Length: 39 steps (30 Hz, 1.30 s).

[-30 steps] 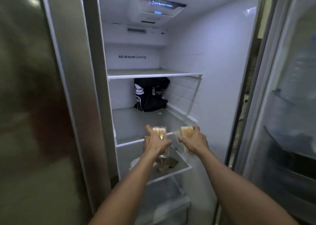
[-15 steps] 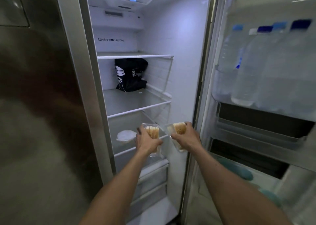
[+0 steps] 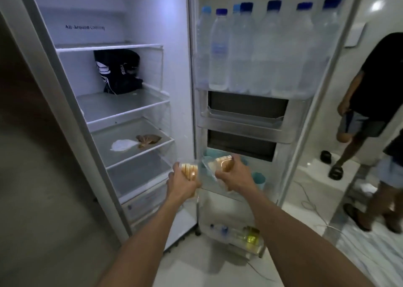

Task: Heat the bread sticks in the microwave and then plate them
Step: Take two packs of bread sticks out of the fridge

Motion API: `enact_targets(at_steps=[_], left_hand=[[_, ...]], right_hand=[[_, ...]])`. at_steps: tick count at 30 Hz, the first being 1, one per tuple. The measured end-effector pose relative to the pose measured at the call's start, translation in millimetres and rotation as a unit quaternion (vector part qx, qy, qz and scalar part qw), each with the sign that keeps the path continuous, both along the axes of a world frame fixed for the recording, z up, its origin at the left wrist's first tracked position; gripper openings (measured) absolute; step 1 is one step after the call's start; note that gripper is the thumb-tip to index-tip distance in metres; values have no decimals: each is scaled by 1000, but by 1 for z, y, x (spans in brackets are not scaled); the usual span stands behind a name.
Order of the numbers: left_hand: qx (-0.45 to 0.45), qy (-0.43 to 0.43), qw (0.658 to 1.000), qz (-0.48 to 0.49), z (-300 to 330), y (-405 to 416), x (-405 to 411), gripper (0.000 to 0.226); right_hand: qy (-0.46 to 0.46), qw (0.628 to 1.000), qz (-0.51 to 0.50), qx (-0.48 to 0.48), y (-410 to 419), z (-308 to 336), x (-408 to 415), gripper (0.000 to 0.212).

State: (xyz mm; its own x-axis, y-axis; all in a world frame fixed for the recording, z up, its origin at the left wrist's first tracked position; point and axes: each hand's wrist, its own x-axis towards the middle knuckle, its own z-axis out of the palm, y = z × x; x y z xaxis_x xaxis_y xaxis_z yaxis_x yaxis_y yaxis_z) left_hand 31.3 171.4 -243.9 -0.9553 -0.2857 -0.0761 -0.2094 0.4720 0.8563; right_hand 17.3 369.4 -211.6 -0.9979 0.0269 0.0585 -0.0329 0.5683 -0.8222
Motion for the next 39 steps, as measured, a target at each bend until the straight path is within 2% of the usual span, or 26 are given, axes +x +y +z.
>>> enact_targets(at_steps=[6,11,19,27,35,39], left_hand=[[2,-29,996,-84,-26,108,17,89],[16,-50,977,-206,-40,210,25,101],[-17,-55,954,-294,-36,345,5,110],[-29,-45,940,-338,-31,458,-93,106],[-32,-38,952,-303,-19,534,-208,106],[-36,-37,960,-274,-20,559,-256,105]], right_hand=[[-21,998,-62,9,107,-24,56,64],[-42,988,-146,25,209,-37,91,71],[-65,960,-271,35,334,-45,95,76],[-42,947,-318,13,429,-44,10,68],[-44,944,-327,11,499,-41,-102,54],[-48,950,-307,14,526,-46,-158,55]])
